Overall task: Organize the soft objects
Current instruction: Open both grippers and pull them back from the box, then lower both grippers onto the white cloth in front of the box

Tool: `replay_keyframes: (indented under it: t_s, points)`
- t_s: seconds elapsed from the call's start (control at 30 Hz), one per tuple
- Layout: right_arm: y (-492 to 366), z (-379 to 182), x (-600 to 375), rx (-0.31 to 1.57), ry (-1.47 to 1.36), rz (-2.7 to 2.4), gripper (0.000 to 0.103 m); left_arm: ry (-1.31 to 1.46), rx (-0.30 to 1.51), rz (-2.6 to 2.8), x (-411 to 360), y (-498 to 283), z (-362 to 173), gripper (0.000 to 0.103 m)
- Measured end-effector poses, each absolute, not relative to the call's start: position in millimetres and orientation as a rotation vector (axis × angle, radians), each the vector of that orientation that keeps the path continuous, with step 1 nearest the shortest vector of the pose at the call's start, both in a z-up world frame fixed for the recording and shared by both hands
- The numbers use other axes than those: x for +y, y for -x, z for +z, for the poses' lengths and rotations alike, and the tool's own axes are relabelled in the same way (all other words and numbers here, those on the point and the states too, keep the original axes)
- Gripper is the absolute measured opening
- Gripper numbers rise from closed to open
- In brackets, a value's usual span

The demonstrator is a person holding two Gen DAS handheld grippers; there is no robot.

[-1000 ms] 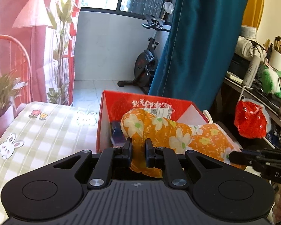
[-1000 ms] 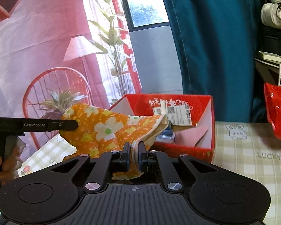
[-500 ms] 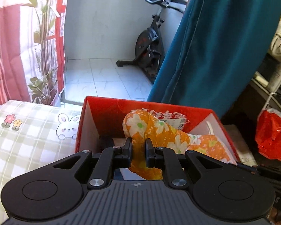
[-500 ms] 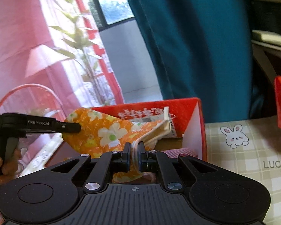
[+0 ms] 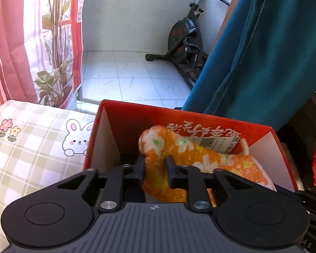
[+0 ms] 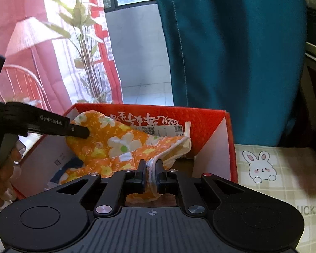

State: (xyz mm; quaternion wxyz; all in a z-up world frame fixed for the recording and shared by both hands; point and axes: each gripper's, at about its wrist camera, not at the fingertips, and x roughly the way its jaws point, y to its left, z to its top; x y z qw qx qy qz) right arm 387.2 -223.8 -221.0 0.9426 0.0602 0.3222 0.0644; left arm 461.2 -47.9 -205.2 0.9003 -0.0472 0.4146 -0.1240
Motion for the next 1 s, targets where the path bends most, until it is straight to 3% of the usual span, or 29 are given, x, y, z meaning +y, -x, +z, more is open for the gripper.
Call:
replay_keyframes:
  t_s: [0.03,0.07,0.33,0.67,1.0]
  points:
    - [-387.7,-222.3,-222.8,0.662,-0.118,0.120,0.019,0.087,0.856,-0.248,-47.4,-459.6,-203.3,0.044]
    - [-387.4,-222.0,-222.6,0.663,-0.116,0.112,0.023,0.077,0.849,-0.244,-46.6,-457.5,-200.9,0.048]
    - [-357.5,-208.3,-221.0,0.635,-0.089,0.099,0.037,-0.002,0.780,-0.286,-39.6,-416.6,-168.4,0.057]
    - [-274.9,-193.2,-210.1,0.616,-0.118,0.150,0.040,-0.063,0.720,-0.352,-12.9,-310.1,-148.9,0.058]
    - [-180.0,-229.4,-191.9,0.723,-0.177,0.219,0.041,-0.043,0.847,-0.387,20.3,-206.6,-207.3,0.058]
